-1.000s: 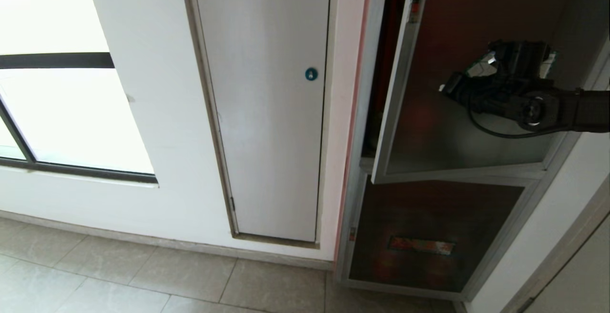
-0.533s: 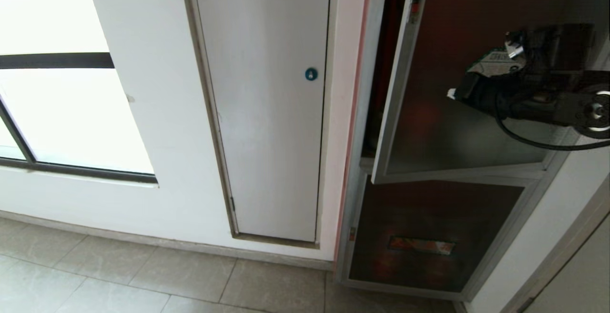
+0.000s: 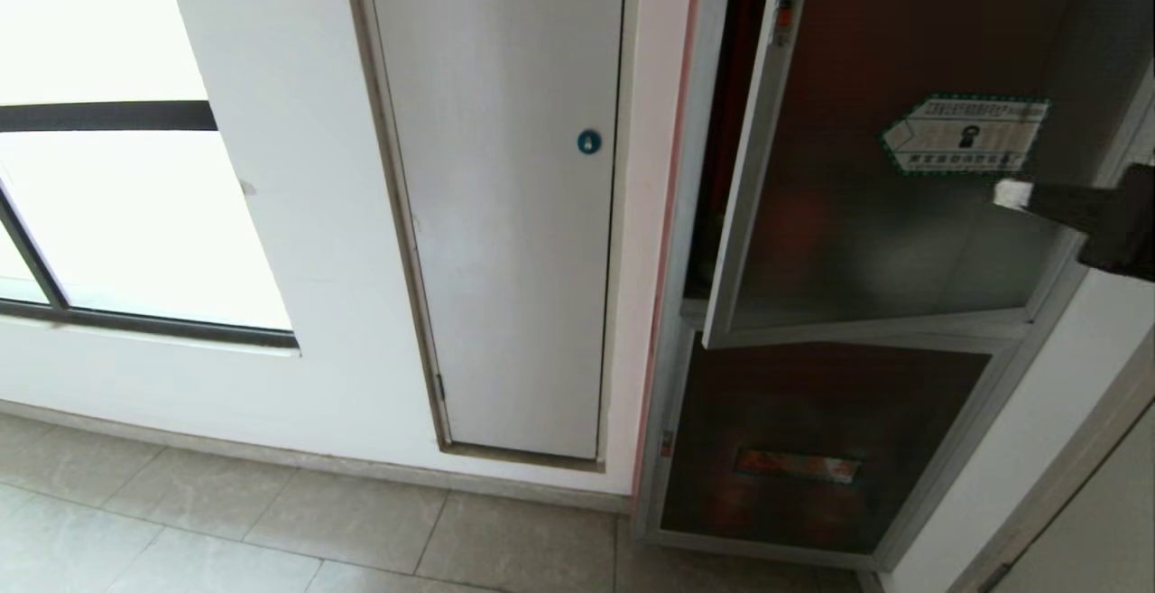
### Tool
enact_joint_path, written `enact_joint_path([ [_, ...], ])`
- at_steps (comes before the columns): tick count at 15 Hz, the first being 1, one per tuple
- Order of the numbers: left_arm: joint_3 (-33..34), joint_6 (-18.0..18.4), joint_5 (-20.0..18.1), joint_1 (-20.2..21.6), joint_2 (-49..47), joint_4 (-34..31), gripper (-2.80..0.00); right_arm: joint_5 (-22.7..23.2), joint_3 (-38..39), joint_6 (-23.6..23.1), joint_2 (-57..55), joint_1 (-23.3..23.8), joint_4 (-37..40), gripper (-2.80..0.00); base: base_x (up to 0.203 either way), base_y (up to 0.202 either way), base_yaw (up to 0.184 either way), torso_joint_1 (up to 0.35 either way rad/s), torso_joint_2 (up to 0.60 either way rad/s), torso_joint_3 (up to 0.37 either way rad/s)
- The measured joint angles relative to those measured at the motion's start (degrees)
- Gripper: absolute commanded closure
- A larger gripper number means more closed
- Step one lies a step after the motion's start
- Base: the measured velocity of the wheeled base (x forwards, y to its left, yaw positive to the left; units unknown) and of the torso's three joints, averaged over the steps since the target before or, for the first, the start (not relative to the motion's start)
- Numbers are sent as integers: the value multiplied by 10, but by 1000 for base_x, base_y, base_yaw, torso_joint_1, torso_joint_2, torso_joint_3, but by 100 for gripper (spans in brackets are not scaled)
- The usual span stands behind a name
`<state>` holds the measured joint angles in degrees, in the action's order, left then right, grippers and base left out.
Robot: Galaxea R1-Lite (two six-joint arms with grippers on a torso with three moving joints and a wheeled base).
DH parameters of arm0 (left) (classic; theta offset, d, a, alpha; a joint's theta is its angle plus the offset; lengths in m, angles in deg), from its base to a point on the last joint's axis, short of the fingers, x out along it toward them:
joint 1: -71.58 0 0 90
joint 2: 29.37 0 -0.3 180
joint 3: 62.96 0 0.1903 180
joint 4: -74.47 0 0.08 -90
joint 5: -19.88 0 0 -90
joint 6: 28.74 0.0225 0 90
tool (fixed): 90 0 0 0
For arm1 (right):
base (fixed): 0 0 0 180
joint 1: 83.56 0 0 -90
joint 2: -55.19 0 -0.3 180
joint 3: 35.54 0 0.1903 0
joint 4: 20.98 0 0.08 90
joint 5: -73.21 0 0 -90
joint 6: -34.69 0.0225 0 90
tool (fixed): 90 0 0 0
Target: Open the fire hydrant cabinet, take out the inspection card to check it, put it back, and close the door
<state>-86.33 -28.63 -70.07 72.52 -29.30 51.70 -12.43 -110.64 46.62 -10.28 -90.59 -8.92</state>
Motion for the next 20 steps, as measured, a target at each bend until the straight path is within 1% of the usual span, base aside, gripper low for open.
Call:
enact_joint_path([
  [2, 0, 0, 0, 0, 0, 0, 0, -32, 69, -49, 90, -3, 0, 0, 0, 0, 0, 0, 0, 0],
  [4, 0, 0, 0, 0, 0, 0, 0, -83, 117, -87, 172, -4, 0, 0, 0, 0, 0, 0, 0, 0],
  [6, 0, 0, 0, 0, 0, 0, 0, -158, 145, -101, 248, -3, 1, 0, 0, 0, 0, 0, 0, 0],
  [8, 0, 0, 0, 0, 0, 0, 0, -218, 161, -112, 316, 6, 15, 0, 0, 0, 0, 0, 0, 0],
  [9, 0, 0, 0, 0, 0, 0, 0, -243, 167, -120, 347, 14, 27, 0, 0, 0, 0, 0, 0, 0],
  [11, 0, 0, 0, 0, 0, 0, 0, -265, 181, -136, 409, 28, 51, 0, 0, 0, 0, 0, 0, 0],
  [13, 0, 0, 0, 0, 0, 0, 0, -268, 210, -151, 465, 38, 63, 0, 0, 0, 0, 0, 0, 0],
  [14, 0, 0, 0, 0, 0, 0, 0, -260, 233, -153, 488, 45, 65, 0, 0, 0, 0, 0, 0, 0],
  [16, 0, 0, 0, 0, 0, 0, 0, -213, 282, -153, 532, 56, 67, 0, 0, 0, 0, 0, 0, 0],
  [18, 0, 0, 0, 0, 0, 0, 0, -146, 332, -153, 579, 62, 71, 0, 0, 0, 0, 0, 0, 0],
  [20, 0, -1, 0, 0, 0, 0, 0, -82, 368, -153, 619, 65, 90, 0, 0, 0, 0, 0, 0, 0],
])
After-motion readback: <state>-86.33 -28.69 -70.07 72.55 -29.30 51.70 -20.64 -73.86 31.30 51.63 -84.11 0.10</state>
